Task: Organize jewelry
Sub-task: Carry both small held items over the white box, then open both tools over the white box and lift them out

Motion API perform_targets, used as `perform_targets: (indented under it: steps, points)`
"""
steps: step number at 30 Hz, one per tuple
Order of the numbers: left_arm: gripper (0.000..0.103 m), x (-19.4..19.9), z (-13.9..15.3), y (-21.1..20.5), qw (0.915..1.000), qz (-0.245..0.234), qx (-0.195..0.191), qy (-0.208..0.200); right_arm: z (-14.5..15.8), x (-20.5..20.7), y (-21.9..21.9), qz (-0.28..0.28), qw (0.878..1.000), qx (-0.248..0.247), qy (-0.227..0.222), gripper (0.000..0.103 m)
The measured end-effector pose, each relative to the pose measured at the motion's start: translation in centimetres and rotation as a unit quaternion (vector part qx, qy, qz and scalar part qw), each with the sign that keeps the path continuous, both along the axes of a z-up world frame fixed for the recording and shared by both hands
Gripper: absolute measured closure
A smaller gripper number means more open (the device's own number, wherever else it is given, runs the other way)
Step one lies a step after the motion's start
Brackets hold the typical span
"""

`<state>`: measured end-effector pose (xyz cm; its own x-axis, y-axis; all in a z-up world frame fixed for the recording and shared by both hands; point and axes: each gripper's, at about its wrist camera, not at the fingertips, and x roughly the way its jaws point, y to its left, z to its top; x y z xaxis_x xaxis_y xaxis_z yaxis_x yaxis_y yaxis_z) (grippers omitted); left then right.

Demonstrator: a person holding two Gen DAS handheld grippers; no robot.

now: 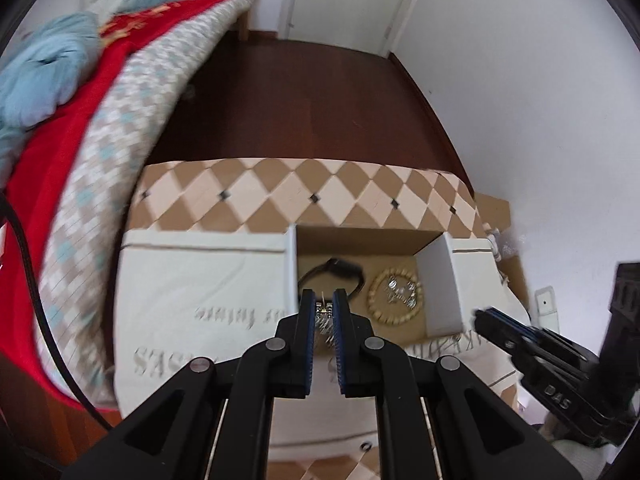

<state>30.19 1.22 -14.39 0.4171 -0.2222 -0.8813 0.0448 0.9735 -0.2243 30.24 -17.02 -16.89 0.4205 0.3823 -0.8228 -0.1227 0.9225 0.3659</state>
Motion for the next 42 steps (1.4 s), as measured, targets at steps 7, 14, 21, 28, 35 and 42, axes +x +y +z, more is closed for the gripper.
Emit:
perform_targets:
  steps: [7,14,21,28,35,42]
  points:
    - [0.096,5.5,-3.7,-1.8,0.9972,-0.035,0.004,0.066,-2.8,6.6,1.5,0.023,0.998,-0.020,0.053,0.091]
    - [0.093,7.8,-5.9,-2.0,0.9941,-0.022,0.011,0.105,-4.4,10.1,2.4,0.030,0.995,-0.054,0.082,0.088]
    - [0.018,7.0,-4.5,-0.8,0.9969,0.004,0.043,0.065,-3.4,9.4,1.7,0.018,0.995,-0.065,0.068,0.050]
    - [0.000,4.3,-3.3,0.2,0.9913,0.038,0.124,0.021,-2.5,6.5,1.3,0.002,0.986,-0.162,0.044,0.005]
    - [0.000,0.7,-3.3,0.4,0.9872,0.045,0.153,0.007,-4.1,3.1,1.8,0.002,0.979,-0.197,0.059,0.000]
    - [0.000,-2.6,-2.3,0.9,0.9865,0.061,0.152,-0.009,-3.2,0.2,2.3,-0.013,0.979,-0.200,0.041,0.000]
